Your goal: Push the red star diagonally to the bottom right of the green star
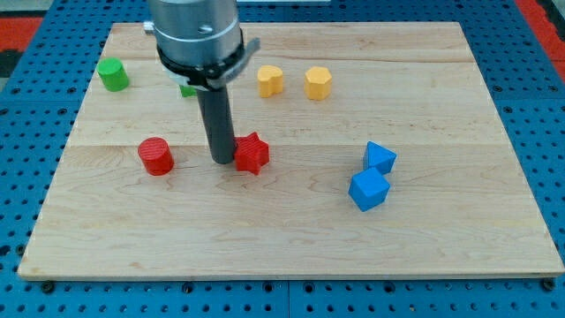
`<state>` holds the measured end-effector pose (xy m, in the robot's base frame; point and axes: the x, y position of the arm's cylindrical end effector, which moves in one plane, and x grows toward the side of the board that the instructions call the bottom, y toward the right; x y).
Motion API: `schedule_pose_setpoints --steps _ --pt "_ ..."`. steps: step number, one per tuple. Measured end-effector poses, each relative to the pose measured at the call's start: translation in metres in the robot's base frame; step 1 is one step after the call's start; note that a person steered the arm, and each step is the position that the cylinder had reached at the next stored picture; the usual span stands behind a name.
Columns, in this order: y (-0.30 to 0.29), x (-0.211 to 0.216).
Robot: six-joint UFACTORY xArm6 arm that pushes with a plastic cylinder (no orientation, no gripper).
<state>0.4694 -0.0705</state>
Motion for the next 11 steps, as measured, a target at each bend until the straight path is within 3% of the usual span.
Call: schedule_pose_setpoints --steps 1,2,3,5,6,8,9,10,11 --pt "0.02 -0.003" --pt "-0.007 -0.043" --pt "0.038 -0.044" --pt "0.049 -0.029" --pt "0.116 -0.022" --pt "0.089 0.019" --pt "0.095 0.075" --pt "0.074 0.084" --pt "0.071 0.039"
